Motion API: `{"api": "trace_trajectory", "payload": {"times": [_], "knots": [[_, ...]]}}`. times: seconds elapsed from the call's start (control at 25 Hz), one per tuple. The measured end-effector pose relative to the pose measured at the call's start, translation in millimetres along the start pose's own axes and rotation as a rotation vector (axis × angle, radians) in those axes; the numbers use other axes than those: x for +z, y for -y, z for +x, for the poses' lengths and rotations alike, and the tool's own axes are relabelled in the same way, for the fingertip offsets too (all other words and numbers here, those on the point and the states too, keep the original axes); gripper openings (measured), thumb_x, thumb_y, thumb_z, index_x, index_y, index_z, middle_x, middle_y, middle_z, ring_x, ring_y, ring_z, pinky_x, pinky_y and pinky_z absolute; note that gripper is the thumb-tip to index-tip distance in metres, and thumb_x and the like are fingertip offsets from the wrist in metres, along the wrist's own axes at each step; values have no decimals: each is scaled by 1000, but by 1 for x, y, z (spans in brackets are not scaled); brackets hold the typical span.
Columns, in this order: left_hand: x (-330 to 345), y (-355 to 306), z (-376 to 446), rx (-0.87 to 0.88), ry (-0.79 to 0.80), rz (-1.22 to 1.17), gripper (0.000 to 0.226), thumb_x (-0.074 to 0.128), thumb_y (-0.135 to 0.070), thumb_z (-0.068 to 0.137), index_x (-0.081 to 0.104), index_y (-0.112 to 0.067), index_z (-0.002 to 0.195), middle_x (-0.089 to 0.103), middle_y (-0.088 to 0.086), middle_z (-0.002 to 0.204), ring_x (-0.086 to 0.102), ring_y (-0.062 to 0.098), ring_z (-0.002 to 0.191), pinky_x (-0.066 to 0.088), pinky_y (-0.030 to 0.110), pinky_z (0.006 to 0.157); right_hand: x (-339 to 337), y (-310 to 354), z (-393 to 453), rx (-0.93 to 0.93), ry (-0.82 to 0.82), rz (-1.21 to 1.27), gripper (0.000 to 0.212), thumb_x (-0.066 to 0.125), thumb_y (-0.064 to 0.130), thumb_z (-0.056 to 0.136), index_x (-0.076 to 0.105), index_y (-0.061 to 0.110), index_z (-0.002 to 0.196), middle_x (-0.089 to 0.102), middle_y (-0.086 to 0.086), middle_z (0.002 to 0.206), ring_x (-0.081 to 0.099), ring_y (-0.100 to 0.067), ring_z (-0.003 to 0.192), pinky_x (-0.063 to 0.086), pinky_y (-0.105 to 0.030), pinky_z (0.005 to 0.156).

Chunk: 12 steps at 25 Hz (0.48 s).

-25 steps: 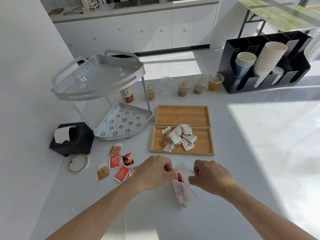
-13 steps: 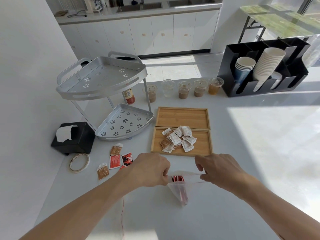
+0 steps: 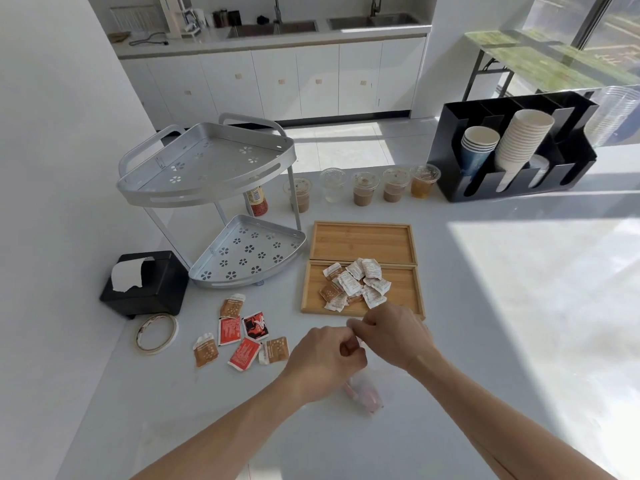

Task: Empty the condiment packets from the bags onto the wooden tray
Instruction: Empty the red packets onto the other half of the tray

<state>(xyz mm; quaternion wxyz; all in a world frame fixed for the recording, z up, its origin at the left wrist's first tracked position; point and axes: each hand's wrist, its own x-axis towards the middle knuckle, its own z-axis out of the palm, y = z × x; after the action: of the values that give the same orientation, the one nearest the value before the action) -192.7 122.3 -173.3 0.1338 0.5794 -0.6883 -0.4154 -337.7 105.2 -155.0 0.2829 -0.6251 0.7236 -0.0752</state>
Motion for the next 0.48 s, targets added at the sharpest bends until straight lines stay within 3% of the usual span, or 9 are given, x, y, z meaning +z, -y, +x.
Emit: {"api": "trace_trajectory", "payload": {"times": [0.12,0.32,0.48], "knots": [[-6,17,-3,42,65,-138,19,54,-42,83,62,-30,70,68,-15,63,60,-2,57,43,16,52,2,2,3,-39,3,-15,30,56,33,80,63,6,70,72,-8,72,66,-28,74,42,-30,56],[-34,88,18,-36,63,55,11,64,-35,86,65,-27,94,68,-11,90,64,12,80,55,36,78,-12,7,-3,-72,-55,-66,30,57,38,81,68,11,76,72,-5,75,66,-25,75,55,-36,65],[-38,110,49,-67,157,126,51,72,-39,83,52,-30,130,61,-7,118,62,15,96,52,33,79,-38,15,3,-102,-83,-65,28,62,43,82,72,20,68,70,7,64,62,-13,61,50,-31,58]]}}
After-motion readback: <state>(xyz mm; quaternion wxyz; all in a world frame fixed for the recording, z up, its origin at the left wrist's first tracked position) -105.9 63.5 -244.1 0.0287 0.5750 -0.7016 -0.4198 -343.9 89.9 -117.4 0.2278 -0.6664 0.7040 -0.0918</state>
